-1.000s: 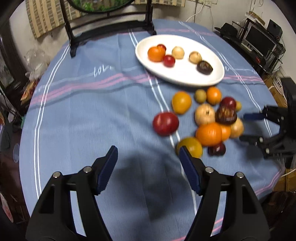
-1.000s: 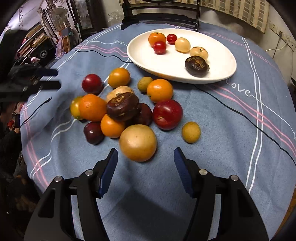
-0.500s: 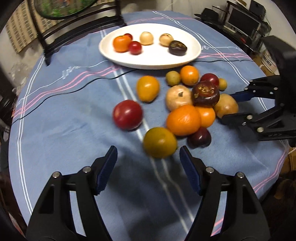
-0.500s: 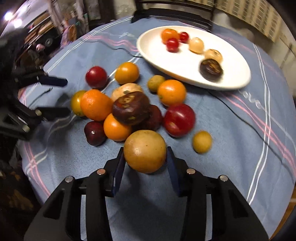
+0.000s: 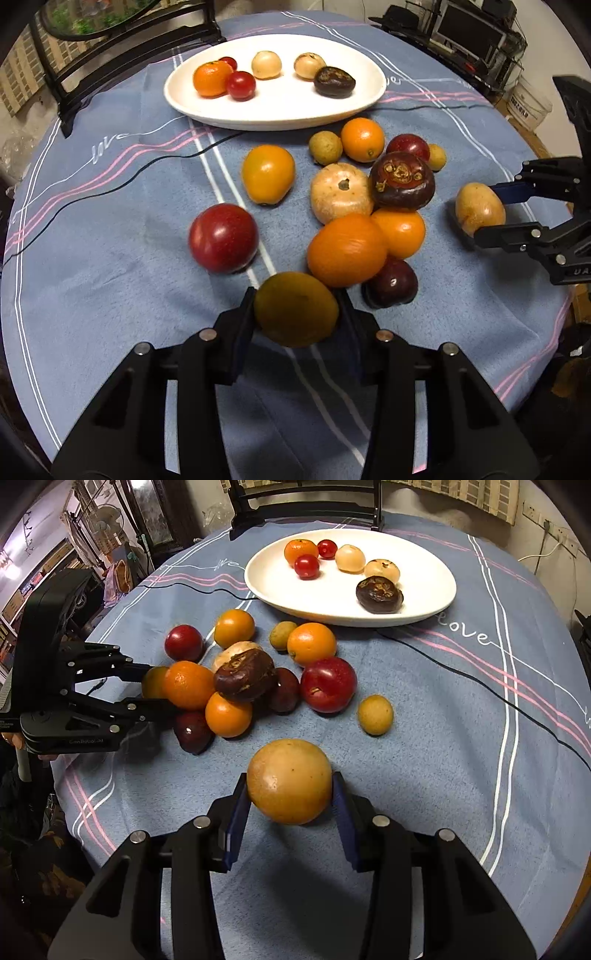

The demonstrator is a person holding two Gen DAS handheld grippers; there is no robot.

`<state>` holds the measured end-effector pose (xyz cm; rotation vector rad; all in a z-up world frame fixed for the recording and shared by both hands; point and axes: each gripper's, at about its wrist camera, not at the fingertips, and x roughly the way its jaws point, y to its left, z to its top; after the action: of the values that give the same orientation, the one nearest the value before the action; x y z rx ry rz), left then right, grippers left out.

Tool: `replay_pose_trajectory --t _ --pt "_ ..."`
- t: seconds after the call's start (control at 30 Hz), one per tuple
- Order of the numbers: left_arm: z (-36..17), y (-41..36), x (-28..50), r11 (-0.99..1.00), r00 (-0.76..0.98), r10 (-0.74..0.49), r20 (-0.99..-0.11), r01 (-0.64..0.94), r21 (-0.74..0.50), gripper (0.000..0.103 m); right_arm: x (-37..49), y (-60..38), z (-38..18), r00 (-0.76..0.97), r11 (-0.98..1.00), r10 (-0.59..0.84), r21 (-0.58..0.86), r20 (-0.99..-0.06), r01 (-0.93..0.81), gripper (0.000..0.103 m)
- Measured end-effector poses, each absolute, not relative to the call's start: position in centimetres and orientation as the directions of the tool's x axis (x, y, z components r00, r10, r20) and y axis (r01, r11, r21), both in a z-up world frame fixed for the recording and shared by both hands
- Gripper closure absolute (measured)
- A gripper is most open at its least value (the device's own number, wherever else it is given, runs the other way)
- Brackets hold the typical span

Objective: Organize fruits
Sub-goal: 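Grasp the yellow-green fruit with the left tool while the right tool grasps the large pale grapefruit, then carry the yellow-green fruit and grapefruit onto the white plate and open both tools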

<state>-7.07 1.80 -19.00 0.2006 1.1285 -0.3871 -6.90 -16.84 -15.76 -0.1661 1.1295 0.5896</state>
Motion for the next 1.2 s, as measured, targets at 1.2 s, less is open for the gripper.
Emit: replay_pose_trajectory --t 1.2 --pt "-7.1 1.8 0.7 0.982 0.58 -0.169 -0.797 0.171 -0.084 0.06 3.0 -18.2 -7.2 0.373 0.778 0.581 0.359 -0.723 -0.516 0.059"
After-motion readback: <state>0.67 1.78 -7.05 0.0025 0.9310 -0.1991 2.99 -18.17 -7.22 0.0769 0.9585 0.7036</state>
